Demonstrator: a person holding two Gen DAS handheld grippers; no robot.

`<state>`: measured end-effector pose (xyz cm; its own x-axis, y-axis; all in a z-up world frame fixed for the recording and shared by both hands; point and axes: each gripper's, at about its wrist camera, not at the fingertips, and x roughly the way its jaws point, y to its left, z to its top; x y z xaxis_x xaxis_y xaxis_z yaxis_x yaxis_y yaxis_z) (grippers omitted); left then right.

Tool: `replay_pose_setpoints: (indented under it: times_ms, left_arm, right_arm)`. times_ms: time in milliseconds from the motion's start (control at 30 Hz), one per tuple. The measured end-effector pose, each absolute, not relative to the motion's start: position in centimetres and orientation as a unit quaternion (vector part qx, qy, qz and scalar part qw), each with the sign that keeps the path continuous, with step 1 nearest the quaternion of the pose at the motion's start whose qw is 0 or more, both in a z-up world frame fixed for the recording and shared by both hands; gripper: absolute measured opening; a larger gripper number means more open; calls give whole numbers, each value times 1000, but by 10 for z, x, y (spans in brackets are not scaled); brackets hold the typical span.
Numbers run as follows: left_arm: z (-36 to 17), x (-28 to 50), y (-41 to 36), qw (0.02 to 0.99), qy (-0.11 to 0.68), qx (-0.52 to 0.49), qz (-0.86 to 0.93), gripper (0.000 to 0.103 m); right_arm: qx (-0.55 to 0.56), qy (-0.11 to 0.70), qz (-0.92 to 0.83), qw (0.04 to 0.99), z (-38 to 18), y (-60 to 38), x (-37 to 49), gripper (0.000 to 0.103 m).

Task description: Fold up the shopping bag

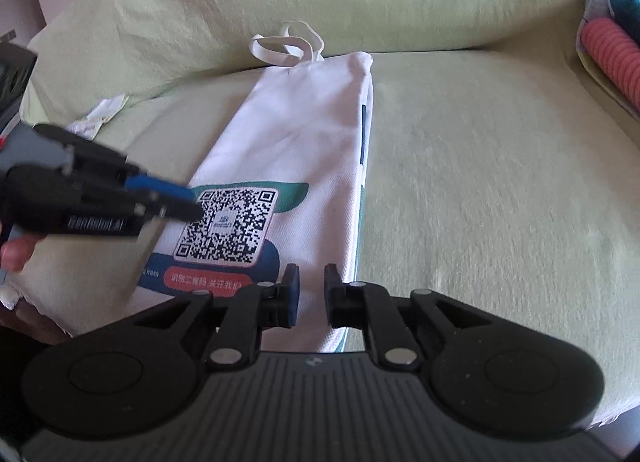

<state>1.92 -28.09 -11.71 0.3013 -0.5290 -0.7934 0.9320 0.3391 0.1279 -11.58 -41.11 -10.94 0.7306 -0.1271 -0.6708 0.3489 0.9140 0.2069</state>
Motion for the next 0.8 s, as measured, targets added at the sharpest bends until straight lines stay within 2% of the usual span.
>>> replay_pose_setpoints:
  times_ms: [133,200,333,367,667,800]
  left_arm:
    - [-116,-15,-261,758,332,309,-469,22]
    - [-111,-22,-252,762,332,301,-467,25]
    - [-121,-26,-251,765,362,314,-430,27]
    - [-121,-27,-252,772,367,311,-416,28]
    - [-81,-44,-240,805,391,274,-353,31]
    - [-60,-54,-232,817,380,260,-346,38]
  right_arm:
    - [129,347,-141,918,-105,-399,-129,6]
    - [112,349,-146,919,-103,-393,-136,12]
    - [107,355,-149,917,-108,-387,-144,14]
    - [112,361,-154,913,-114,-388,-144,21]
    - [149,341,-180,911,-93,-391,-165,21]
    - [149,320,-176,919,-79,-387,-174,21]
